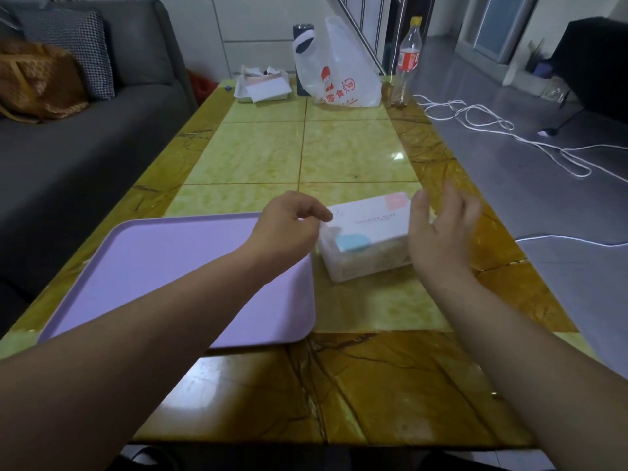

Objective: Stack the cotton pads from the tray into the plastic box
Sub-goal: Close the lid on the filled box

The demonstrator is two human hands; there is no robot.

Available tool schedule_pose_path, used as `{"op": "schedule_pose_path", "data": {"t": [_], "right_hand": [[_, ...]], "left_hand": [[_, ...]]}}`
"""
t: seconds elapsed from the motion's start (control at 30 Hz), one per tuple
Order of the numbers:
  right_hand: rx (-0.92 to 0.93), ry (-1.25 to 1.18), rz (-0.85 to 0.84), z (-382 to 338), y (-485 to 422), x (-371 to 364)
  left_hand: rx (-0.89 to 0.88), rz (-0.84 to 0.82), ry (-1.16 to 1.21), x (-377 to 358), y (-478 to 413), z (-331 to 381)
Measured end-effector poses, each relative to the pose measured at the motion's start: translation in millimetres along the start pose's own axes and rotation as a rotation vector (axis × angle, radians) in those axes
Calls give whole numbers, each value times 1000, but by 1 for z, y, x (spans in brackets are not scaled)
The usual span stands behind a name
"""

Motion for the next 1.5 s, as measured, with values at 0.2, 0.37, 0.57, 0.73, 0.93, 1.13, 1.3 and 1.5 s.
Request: {"op": "schedule_pose_path", "data": {"t": [0.2, 0.37, 0.57, 0.73, 0.93, 1.13, 1.3, 1.5], "right_hand": [[95, 399, -168, -3, 22, -30], [65, 416, -163, -1, 20, -29], [54, 423, -162, -2, 17, -35], [113, 543, -292, 1, 21, -51], [206, 648, -358, -2, 19, -49], [268, 705, -326, 1, 19, -47], [321, 803, -282, -2, 19, -53], [311, 779, -260, -5, 25, -51]], "left_hand": [[-70, -212, -204, -32, 7, -1], [-84, -293, -277, -39, 11, -1], [-147, -413, -477, -47, 14, -1], [-296, -407, -650, -49, 3, 13], [-302, -429, -728, -49, 3, 5], [-319, -429, -781, -53, 6, 6], [-297, -431, -782, -54, 3, 5], [-307, -432, -725, -51, 1, 2]]}}
Point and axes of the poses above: each hand's wrist, its own y-axis away from the middle knuckle, its own x-axis out of the back of the hand, z = x × y, the point moved 10 cm from there along -y, towards the middle knuckle, and after that the axes turned 12 degrees about -x, right-handed, at the moved point
